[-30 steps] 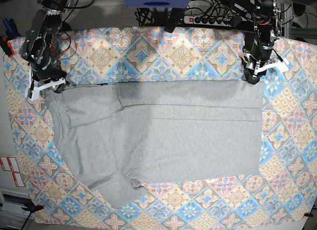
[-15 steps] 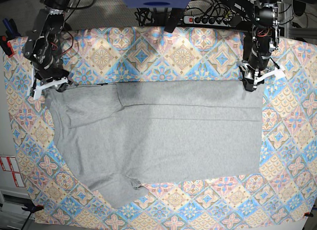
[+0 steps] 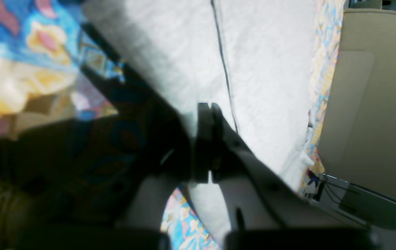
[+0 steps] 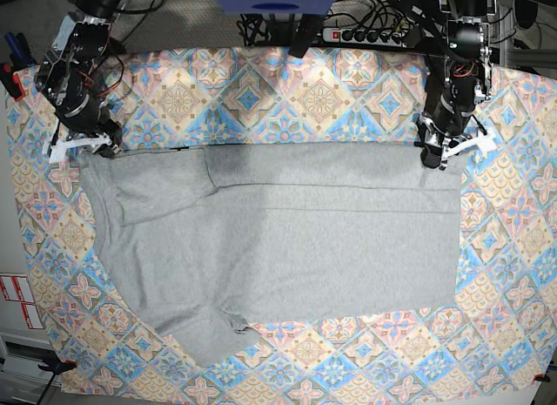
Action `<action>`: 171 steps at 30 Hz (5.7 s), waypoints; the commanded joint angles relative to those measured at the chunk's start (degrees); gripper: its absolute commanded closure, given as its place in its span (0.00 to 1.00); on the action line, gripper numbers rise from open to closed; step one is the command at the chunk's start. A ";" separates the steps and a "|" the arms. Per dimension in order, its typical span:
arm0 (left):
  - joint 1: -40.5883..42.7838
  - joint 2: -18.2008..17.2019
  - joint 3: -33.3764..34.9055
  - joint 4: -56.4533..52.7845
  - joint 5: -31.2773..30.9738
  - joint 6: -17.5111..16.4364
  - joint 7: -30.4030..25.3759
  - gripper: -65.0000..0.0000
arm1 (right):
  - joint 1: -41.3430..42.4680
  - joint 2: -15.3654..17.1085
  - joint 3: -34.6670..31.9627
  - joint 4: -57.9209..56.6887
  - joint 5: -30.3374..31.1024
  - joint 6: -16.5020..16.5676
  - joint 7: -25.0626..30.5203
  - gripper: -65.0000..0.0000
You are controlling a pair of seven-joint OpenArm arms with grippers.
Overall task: Fold the T-shirt properly
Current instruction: 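Drag the folded edge back toward the robot base with both grippers, then reach both grippers down to the shirt's side edges near the hem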
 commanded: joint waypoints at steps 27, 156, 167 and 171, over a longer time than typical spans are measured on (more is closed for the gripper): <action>-0.28 -1.05 -0.15 0.71 0.18 -1.04 0.06 1.00 | 14.05 0.73 0.31 -17.93 1.39 0.67 0.57 0.51; -35.45 2.02 1.44 -26.28 51.43 -1.30 11.84 0.59 | 19.33 8.73 -11.12 0.53 -14.09 0.67 -9.54 0.64; -34.65 0.44 1.17 -26.19 51.26 -1.30 11.66 0.59 | 19.24 8.73 -11.12 0.71 -14.00 0.67 -9.54 0.64; -34.57 0.44 1.17 -26.28 51.70 -1.30 11.13 0.60 | 19.24 8.73 -11.12 0.71 -14.00 0.67 -9.54 0.64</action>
